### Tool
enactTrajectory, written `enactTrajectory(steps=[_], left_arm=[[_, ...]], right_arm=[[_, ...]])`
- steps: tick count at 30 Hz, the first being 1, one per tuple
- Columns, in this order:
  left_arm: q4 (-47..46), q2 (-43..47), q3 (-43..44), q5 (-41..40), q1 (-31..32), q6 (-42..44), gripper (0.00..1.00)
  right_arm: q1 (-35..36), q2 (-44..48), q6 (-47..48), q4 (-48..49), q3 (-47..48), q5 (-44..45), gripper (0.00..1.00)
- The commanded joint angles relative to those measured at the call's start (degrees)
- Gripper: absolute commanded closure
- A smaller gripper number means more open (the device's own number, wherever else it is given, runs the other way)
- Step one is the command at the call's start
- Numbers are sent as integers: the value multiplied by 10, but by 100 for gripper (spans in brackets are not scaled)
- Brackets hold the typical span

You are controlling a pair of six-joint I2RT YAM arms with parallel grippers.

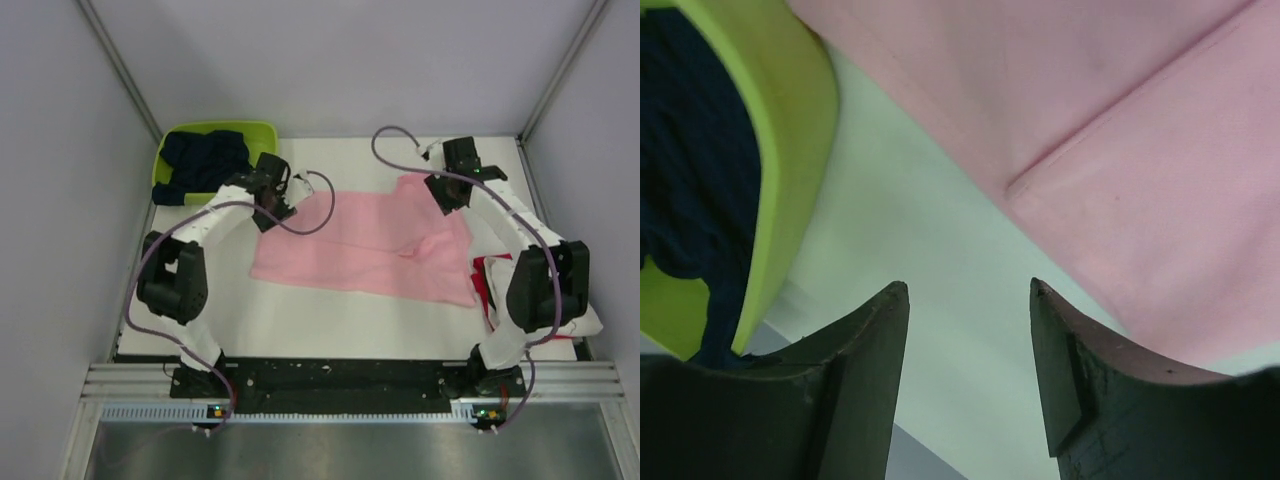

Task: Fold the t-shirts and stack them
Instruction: Fold the flattened tshirt in 1/3 of the way

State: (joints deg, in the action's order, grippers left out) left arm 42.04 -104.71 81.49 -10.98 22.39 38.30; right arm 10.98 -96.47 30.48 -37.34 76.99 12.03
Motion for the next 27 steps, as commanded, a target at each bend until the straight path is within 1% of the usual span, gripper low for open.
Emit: enactTrajectory(steps=[1, 3, 5, 7, 9, 11, 12, 14, 17, 19, 20, 21, 22, 23, 24, 25, 26, 27], left_arm=[[-10, 146, -73, 138, -7, 95, 45], [0, 175, -142, 169, -5, 150, 48], [-11, 180, -198, 157, -5, 185, 48], [-41, 180, -243, 143, -6, 214, 45], [-80, 181, -282, 135, -5, 242, 43], [-115, 177, -304, 129, -4, 258, 41], [-121, 170, -307, 129, -5, 259, 40], [-133, 150, -303, 125, -5, 248, 40], [-137, 129, -304, 118, -5, 238, 41], [-141, 124, -314, 124, -6, 234, 48], [-144, 124, -316, 126, -5, 224, 60], [-143, 125, -314, 128, -6, 216, 77], [-137, 129, -315, 133, -5, 210, 89], [-127, 136, -315, 136, -6, 205, 100], [-114, 143, -316, 141, -5, 202, 100], [-92, 156, -318, 145, -6, 201, 100], [-69, 168, -323, 146, -5, 199, 100], [-38, 185, -327, 148, -5, 197, 100]], right_arm=[[-5, 126, -354, -23, 0, 13, 50], [-5, 199, -436, -27, -77, -30, 50], [-5, 263, -507, -26, -167, -56, 49], [-4, 307, -557, -25, -247, -54, 48], [-4, 320, -596, -23, -297, -54, 47], [-5, 307, -621, -17, -328, -46, 44], [-8, 303, -633, -13, -346, -46, 43], [-11, 293, -660, -7, -365, -34, 38], [-12, 288, -684, 1, -386, -28, 33], [-24, 283, -695, 35, -409, -31, 32], [-37, 275, -700, 49, -419, -44, 33], [-47, 267, -700, 64, -427, -54, 34], [-61, 261, -700, 74, -437, -58, 37], [-74, 254, -695, 87, -446, -71, 47], [-92, 252, -689, 99, -453, -90, 59], [-104, 252, -685, 104, -459, -111, 76], [-107, 255, -680, 105, -461, -118, 90], [-107, 262, -677, 105, -461, -119, 99]])
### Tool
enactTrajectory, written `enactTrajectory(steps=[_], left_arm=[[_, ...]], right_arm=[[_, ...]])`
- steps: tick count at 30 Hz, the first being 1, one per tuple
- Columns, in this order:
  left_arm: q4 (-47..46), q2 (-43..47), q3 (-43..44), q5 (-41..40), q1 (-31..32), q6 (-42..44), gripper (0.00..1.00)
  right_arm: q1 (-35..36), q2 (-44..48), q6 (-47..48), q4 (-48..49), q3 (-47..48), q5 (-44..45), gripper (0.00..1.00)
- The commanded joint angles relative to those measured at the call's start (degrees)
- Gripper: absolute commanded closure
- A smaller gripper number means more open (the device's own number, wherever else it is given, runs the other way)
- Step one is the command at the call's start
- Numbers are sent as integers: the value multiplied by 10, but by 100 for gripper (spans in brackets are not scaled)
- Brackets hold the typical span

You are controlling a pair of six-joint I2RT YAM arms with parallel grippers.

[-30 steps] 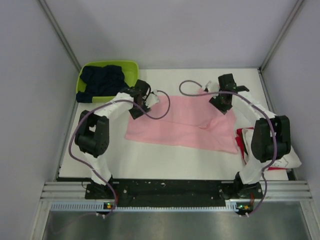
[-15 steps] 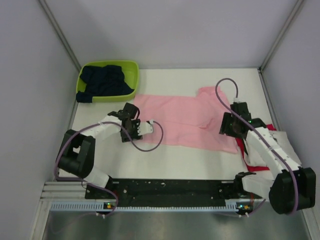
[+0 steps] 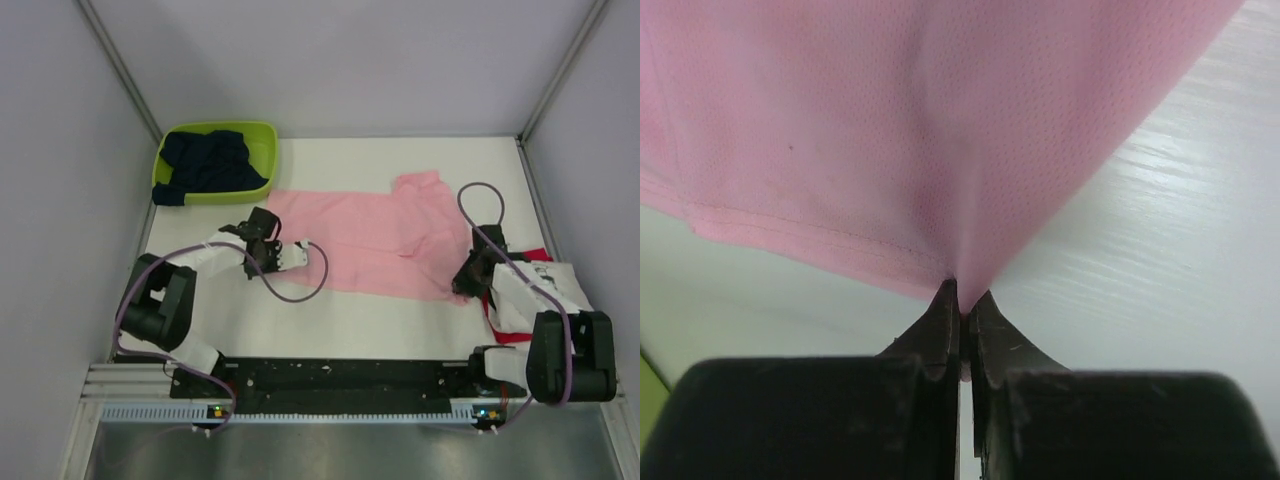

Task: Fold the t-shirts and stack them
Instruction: Fold the flattened tshirt in 1/3 of the way

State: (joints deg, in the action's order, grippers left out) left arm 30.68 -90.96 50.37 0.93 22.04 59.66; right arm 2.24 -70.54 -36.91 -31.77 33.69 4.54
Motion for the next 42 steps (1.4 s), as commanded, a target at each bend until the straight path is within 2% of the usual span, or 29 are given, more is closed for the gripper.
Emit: enactTrajectory(steps=[1, 6, 11, 12, 13, 14, 15, 16, 18, 21, 24, 25, 26, 29, 30, 33, 42], left_arm=[[106, 67, -25, 32, -2, -17, 100], [247, 134, -66, 83, -1, -44, 100], [323, 164, -73, 123, 4, -75, 99], [336, 170, -72, 132, 5, -74, 82], [342, 178, -70, 137, 5, -76, 66], [343, 184, -66, 137, 5, -80, 39], [343, 188, -59, 134, 5, -82, 7], [346, 190, -51, 127, 5, -84, 5], [349, 186, -23, 109, 1, -94, 5], [310, 174, 44, 91, -27, -140, 3], [210, 135, 118, 95, -87, -241, 1], [184, 118, 139, 95, -109, -278, 3], [163, 96, 154, 94, -128, -307, 7], [130, 41, 193, 88, -161, -373, 32], [123, 30, 199, 85, -164, -383, 34], [91, 7, 199, 68, -167, -399, 34], [50, -27, 192, 35, -172, -400, 33]], right_arm=[[-20, 13, -1, 49, -28, -43, 100], [-20, 40, -1, 40, -37, -67, 100], [-20, 57, 12, 1, -35, -81, 100], [-20, 65, 15, -6, -35, -77, 100], [-21, 75, 17, -13, -33, -70, 87], [-20, 84, 19, -21, -28, -65, 62], [-20, 91, 22, -29, -19, -60, 56], [-20, 98, 28, -33, -2, -59, 55], [-8, 107, 50, -35, 44, -67, 55], [62, 75, 104, -36, 127, -24, 57], [80, -22, 134, -40, 187, -61, 95], [82, -56, 140, -43, 197, -80, 100], [83, -93, 146, -46, 210, -98, 100], [110, -168, 163, -50, 237, -121, 100], [126, -186, 168, -51, 247, -113, 100], [160, -235, 177, -54, 280, -114, 100], [204, -331, 176, -59, 352, -107, 100]])
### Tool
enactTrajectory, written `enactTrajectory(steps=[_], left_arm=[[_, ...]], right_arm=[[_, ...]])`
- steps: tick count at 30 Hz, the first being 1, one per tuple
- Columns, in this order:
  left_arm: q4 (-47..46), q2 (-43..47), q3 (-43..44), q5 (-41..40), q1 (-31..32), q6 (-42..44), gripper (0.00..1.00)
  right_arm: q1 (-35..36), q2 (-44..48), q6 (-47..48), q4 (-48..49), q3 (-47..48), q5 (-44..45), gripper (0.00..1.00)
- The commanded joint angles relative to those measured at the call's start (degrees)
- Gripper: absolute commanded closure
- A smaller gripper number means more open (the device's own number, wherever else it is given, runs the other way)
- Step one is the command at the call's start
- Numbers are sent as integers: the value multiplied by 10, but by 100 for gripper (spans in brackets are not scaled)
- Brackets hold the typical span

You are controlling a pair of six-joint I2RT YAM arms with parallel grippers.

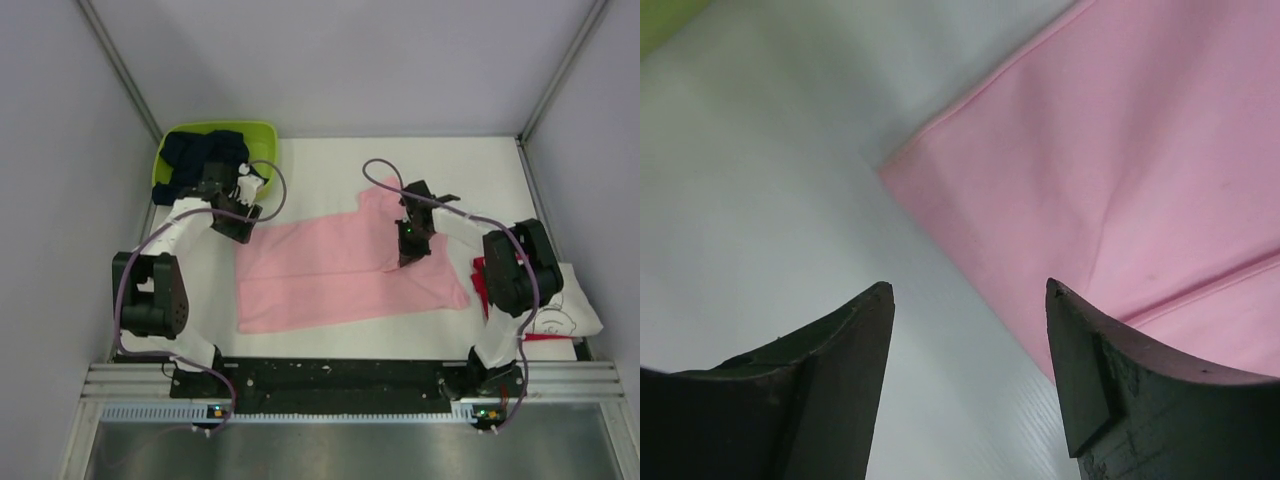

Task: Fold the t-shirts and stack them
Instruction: Fold the flattened tshirt in 1/3 of the way

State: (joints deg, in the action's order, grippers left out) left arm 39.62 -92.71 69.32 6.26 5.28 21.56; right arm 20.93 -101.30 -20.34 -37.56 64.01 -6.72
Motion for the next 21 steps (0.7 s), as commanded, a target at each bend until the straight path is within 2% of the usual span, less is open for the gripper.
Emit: enactTrajectory(steps=[1, 3, 8, 14, 15, 18, 21], left_arm=[[-42, -12, 2, -19, -7, -17, 33], [-48, -19, 2, -14, -11, -12, 33], [-52, -38, 18, 1, -20, 1, 33], [-60, -72, 36, 24, -25, 36, 31], [-56, -84, 45, 17, -25, 37, 30], [-54, -108, 62, -2, -26, 49, 29], [-67, -114, 65, -16, -27, 60, 28]], right_arm=[[21, -29, 13, -3, 57, 13, 100], [27, -44, 16, -4, 75, 14, 100], [41, -112, 16, -8, 152, -46, 100], [45, -117, 61, -15, 294, -59, 100], [36, -116, 73, -22, 312, -39, 97], [2, -123, 107, -29, 352, -18, 72], [-47, -168, 122, -30, 417, -28, 61]])
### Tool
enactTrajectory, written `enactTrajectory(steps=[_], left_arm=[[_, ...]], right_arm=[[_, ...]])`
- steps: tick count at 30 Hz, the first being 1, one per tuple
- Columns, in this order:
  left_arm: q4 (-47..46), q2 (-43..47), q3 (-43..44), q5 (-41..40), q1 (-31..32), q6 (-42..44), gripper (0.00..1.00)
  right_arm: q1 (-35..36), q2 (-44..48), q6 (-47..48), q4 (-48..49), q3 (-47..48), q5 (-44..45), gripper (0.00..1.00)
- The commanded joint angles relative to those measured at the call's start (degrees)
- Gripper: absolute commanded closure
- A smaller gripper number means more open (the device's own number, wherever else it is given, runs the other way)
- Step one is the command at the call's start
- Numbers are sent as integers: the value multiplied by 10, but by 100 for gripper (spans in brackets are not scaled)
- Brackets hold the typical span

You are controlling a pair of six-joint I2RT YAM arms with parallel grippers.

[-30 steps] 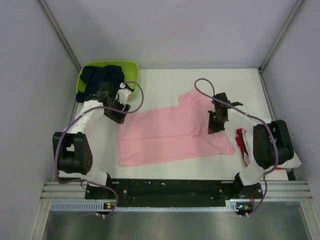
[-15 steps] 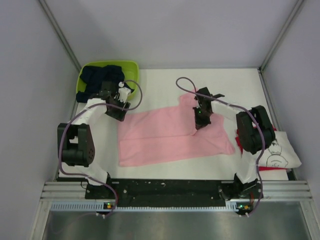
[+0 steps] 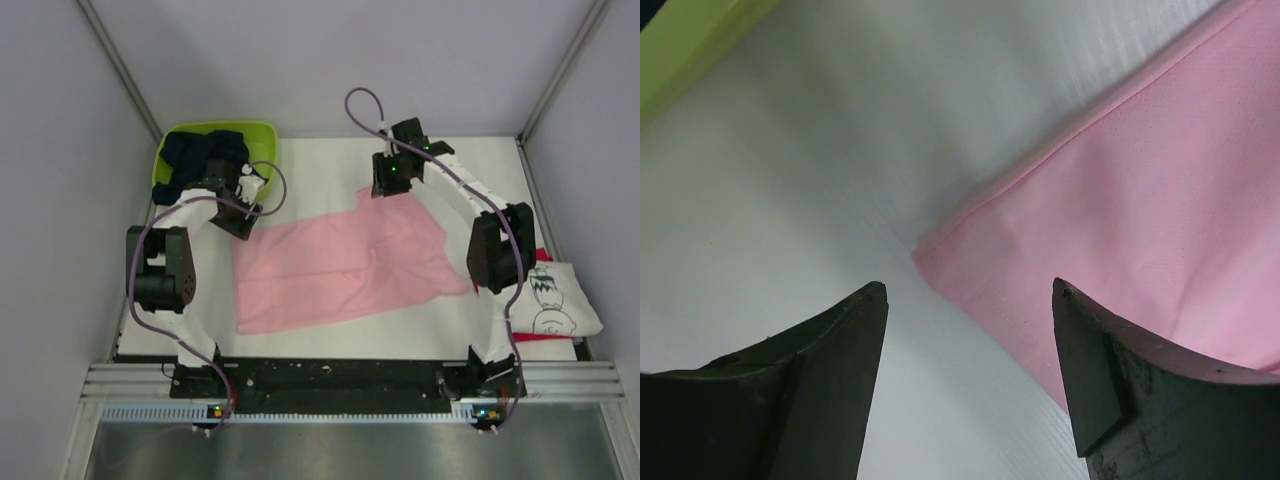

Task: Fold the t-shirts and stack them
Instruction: Fold the flattened tshirt in 1/3 of the way, then grap the side of the flattened tshirt furthest away from the robot with both arms

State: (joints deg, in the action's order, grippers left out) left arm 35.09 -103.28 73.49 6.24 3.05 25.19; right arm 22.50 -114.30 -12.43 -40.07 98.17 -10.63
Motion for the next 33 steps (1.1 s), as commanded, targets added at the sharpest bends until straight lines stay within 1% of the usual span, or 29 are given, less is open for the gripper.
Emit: enactTrajectory(steps=[1, 4, 5, 7, 10, 13, 15, 19, 24, 26, 27, 28, 29, 30, 31, 33], left_arm=[[-20, -13, 31, -16, -6, 24, 28], [-9, -29, 56, -15, -8, 27, 28], [-7, -35, 62, -17, -9, 29, 28], [-10, -46, 65, -17, -12, 35, 27], [-13, -63, 72, -12, -19, 42, 24], [-5, -78, 82, 4, -22, 62, 23], [11, -89, 89, 17, -23, 77, 23], [44, -104, 97, 65, -22, 97, 24], [68, -115, 99, 90, -21, 109, 30], [69, -115, 97, 96, -22, 111, 37], [70, -118, 98, 98, -21, 112, 43], [71, -118, 101, 103, -22, 113, 53], [72, -116, 103, 106, -22, 111, 76], [70, -112, 104, 112, -22, 108, 94], [69, -105, 102, 116, -21, 106, 100], [66, -85, 94, 121, -22, 108, 100]], right_arm=[[-76, -60, 47, -7, 110, 23, 60], [-101, -139, 71, -7, 207, 48, 55], [-105, -166, 78, -7, 236, 43, 51], [-115, -219, 82, -7, 299, 26, 47], [-122, -296, 71, -6, 388, -6, 44], [-124, -353, 51, 3, 439, -86, 43], [-123, -373, 36, 10, 447, -109, 43], [-123, -377, 20, 19, 423, -126, 43], [-122, -350, 24, 18, 380, -149, 44], [-123, -341, 32, 18, 369, -149, 48], [-122, -340, 34, 17, 366, -149, 54], [-123, -338, 35, 17, 363, -149, 62], [-121, -338, 35, 15, 360, -152, 69], [-121, -337, 37, 12, 358, -157, 77], [-122, -335, 40, 6, 356, -163, 83], [-123, -325, 45, 1, 346, -169, 100]])
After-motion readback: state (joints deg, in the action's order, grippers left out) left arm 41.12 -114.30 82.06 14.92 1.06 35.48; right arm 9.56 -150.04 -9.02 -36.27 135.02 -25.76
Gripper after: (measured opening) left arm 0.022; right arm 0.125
